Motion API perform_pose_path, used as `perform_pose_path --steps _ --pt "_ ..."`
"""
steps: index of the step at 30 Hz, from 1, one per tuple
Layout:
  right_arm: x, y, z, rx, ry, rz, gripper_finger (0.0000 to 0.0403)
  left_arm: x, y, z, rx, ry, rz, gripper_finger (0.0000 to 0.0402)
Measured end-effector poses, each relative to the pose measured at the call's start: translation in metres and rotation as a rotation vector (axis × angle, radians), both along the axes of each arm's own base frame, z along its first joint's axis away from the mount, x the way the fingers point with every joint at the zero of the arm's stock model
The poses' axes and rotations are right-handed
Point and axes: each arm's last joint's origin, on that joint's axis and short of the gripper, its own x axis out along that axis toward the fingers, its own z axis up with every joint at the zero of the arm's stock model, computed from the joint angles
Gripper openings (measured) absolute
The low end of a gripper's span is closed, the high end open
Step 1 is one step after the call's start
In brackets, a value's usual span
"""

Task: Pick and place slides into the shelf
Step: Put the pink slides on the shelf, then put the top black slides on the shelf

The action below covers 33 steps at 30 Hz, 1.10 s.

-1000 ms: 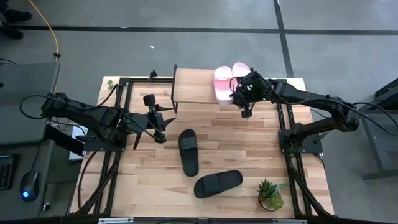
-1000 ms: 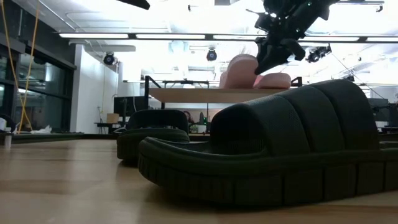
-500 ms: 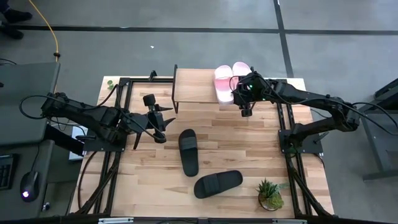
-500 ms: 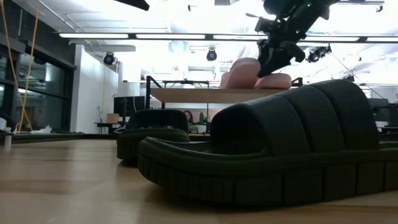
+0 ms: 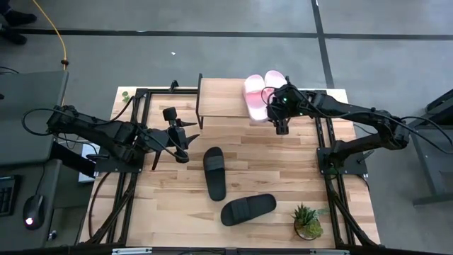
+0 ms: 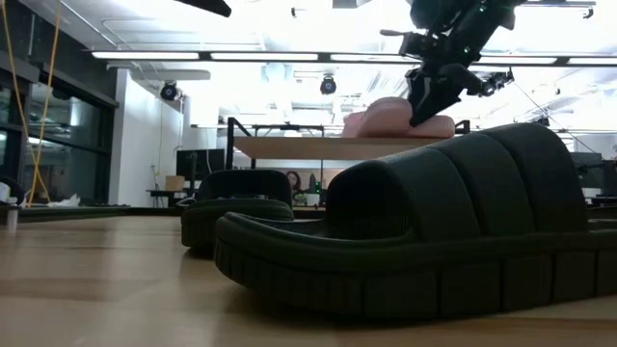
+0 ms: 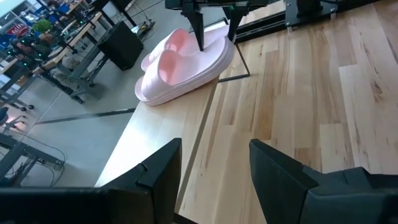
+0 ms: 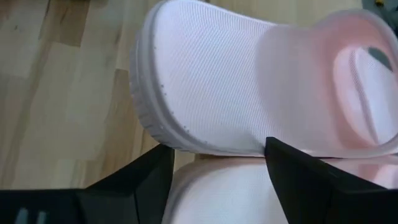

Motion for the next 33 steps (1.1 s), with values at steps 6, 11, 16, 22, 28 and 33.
perform_pose_path --steps 6,11,16,22,28,33 --pt "0.0 0.003 -0.001 -0.005 0.023 -0.004 0.0239 0.0 0.0 0.0 -0.001 -0.001 0.0 0.0172" --pt "0.003 0.009 0.0 -0.011 0.018 0.014 0.0239 0.0 0.0 0.0 -0.003 -0.002 0.001 0.0172" --pt "0.003 0.014 0.0 -0.04 0.036 0.0 0.0239 0.0 0.0 0.0 -0.003 -0.003 0.001 0.0172" --pt "0.002 0.018 0.002 -0.067 0.038 -0.025 0.0239 0.0 0.0 0.0 -0.012 -0.002 -0.01 0.0172" --pt "-0.001 0.021 0.007 -0.061 0.014 -0.037 0.0239 0.004 -0.001 -0.003 -0.011 0.011 -0.013 0.0172" --pt "-0.008 0.024 0.014 -0.064 -0.01 -0.044 0.0239 0.006 -0.001 -0.005 -0.009 0.025 -0.013 0.0172"
